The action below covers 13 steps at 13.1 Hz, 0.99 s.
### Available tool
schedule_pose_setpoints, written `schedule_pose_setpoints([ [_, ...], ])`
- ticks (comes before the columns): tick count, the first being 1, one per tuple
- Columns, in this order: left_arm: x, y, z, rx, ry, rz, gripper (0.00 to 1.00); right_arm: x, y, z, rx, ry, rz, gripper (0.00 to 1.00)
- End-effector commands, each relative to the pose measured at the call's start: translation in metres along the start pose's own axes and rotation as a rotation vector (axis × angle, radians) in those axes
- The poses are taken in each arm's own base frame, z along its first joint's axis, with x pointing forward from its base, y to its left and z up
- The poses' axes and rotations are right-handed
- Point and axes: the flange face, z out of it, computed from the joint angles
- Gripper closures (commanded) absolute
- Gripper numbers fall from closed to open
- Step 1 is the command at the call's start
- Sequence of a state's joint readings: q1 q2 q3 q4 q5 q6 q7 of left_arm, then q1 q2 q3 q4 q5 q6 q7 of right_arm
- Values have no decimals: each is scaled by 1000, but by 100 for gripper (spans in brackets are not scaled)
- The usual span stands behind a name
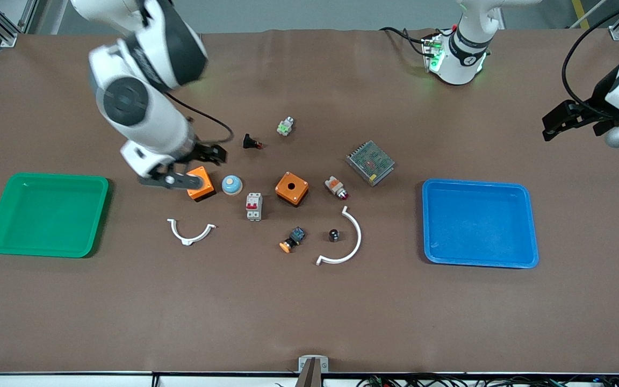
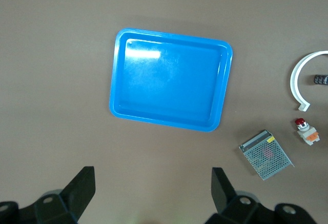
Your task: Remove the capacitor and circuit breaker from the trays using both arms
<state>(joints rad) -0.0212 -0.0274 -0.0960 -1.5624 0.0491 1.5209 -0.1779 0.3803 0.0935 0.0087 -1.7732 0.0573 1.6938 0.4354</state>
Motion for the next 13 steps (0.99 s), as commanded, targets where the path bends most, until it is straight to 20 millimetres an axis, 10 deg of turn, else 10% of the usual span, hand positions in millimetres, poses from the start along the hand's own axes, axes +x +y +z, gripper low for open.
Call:
schedule_pose_setpoints([
  [1,-11,1,-7,-11,-6,19,0,-28,76,-10,37,16,-44,0],
  [5,-11,1,-8,-50,-5,16,0,-12,173,-39,59,45,-90,0],
  [13,-16,-3,-18,-50,-2,25,0,-9,179,-135,42,199,-90,0],
])
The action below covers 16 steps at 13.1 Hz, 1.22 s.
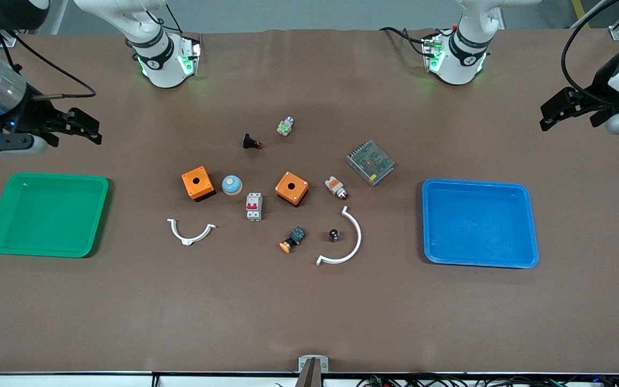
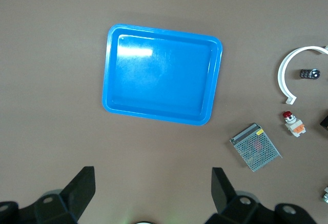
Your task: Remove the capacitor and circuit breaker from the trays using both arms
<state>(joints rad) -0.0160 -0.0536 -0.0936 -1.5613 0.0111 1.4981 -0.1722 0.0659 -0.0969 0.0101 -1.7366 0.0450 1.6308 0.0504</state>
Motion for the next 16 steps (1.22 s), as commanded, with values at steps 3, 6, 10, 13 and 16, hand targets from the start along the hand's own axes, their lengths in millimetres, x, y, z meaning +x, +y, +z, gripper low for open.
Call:
schedule_pose_setpoints([
  [3,-6,3,-5,-8,-1,31,0,17,10,-37,-14,67,18,0],
  [6,-4,-1,-2,-8,-7,25,0,18,23,-42,-13,77,44,0],
  [10,-2,0,-7,-4,15,26,0,17,41,-42,-3,77,75,0],
  [13,5,-4,-3,29,27,24,0,18,38,-42,-3,78,75,0],
  [16,9,0,1,27,22,32,0,19,38,-41,-4,80,77,0],
])
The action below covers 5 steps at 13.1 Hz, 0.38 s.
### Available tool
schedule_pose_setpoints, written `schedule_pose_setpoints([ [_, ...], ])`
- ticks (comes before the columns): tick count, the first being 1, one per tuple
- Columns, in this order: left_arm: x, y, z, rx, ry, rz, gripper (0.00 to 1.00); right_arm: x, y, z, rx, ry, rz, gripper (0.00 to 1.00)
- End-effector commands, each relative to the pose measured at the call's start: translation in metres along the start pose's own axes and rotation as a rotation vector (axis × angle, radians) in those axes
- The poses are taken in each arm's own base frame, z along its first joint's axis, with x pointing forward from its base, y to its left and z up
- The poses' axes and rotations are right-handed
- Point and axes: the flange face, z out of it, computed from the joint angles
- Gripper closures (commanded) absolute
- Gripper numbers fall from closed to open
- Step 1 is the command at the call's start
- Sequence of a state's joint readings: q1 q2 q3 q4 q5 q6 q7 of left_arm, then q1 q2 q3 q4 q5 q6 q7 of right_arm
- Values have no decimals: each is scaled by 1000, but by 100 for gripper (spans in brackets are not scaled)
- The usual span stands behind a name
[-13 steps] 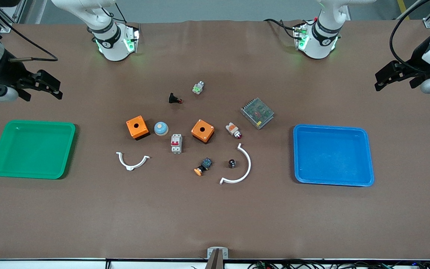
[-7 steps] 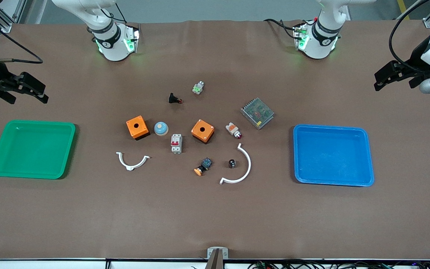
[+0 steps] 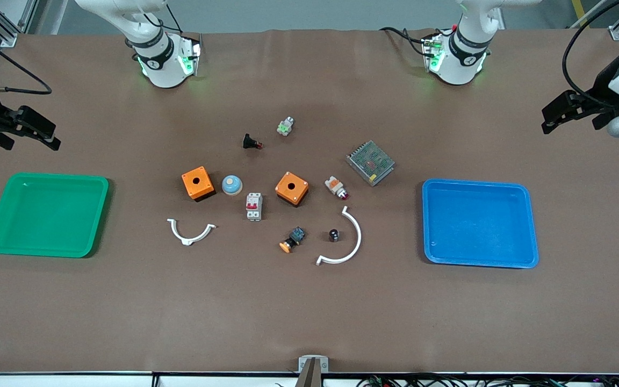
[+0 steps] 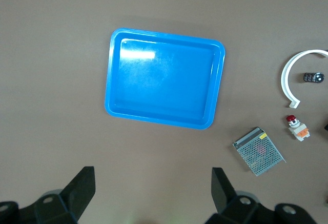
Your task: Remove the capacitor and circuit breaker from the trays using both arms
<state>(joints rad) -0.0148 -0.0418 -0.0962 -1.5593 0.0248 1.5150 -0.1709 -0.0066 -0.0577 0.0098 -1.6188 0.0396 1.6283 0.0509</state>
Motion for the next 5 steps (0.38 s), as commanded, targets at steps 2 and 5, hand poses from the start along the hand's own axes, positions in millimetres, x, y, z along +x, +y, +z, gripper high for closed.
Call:
schedule_pose_setpoints([
  [2,3,-2,-3,5,13,27,0,5,-2,-4,1,6,2,0],
  [5,4,1,-1,5,10,30,0,11,-6,-4,8,12,-2,0],
])
